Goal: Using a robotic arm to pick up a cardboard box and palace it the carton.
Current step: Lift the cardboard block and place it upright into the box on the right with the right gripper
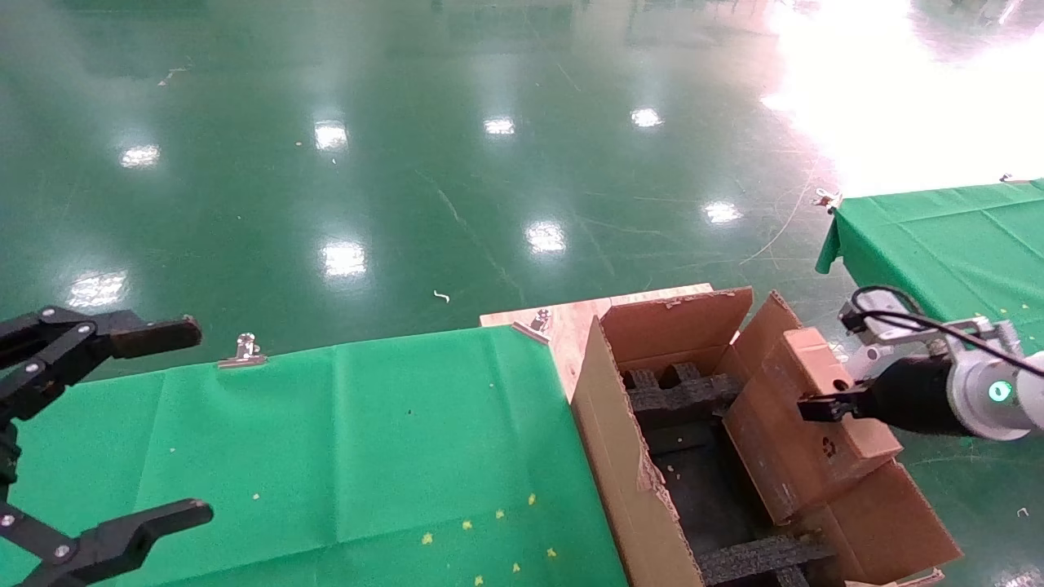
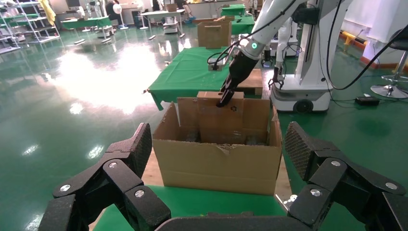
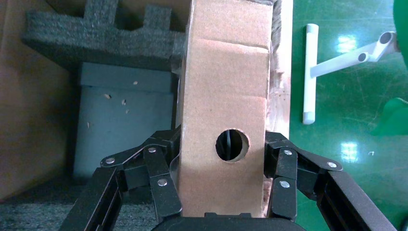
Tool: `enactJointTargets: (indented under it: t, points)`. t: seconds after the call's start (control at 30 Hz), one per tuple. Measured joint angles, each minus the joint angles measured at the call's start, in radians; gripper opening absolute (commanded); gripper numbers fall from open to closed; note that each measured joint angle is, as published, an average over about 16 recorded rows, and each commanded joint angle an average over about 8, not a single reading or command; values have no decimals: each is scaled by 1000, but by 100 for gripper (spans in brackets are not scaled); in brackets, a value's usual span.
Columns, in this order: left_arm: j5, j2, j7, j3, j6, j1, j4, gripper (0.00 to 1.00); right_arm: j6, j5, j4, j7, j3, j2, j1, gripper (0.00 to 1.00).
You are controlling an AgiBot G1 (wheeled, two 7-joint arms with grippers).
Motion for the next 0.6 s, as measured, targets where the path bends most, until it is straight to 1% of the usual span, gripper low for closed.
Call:
enactJointTargets:
  t: [0.3,0.6]
  points:
    - [0,0,0,0,0,0,0,100,98,0,-41,36,-32,-44,-100,0]
    - [0,0,0,0,0,0,0,100,177,50,-112,35,-52,-108,-202,0]
